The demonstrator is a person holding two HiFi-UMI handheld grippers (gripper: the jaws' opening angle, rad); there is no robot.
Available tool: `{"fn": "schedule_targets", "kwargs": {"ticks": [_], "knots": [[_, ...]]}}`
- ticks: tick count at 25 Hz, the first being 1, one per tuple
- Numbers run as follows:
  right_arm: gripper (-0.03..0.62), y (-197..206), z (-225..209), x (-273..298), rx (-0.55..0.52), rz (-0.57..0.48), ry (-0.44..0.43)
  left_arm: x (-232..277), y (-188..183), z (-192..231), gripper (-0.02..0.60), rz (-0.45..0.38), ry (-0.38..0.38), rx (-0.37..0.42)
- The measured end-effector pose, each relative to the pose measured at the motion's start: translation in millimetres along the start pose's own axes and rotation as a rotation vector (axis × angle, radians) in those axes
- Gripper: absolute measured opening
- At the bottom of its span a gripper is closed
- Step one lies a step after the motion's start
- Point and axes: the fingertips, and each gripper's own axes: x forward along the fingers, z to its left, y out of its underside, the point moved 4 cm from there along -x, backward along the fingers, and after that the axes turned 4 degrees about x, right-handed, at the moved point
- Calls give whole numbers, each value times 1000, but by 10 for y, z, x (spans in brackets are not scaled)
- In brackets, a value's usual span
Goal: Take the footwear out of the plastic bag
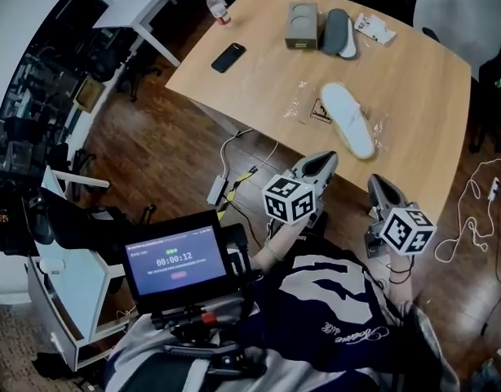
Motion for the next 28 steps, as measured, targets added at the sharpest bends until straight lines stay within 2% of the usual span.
{"fn": "schedule_targets", "kwargs": {"ticks": [7, 11, 20, 24, 28], "knots": [[-11, 408, 152, -619, -28, 28, -67, -567, 489, -692, 3, 10, -56, -6], [-11, 571, 295, -776, -29, 28, -101, -826, 563, -864, 3, 10, -83, 8], [-11, 786, 628, -788, -35, 21, -133, -1173, 485, -879, 3, -10, -88, 39], [-11, 894, 862, -740, -33, 14, -122, -1324, 428, -807, 3, -5, -71, 64], [-11, 1042, 1100, -691, -21, -10, -76, -1564, 401, -745, 3, 14, -43, 101]]}}
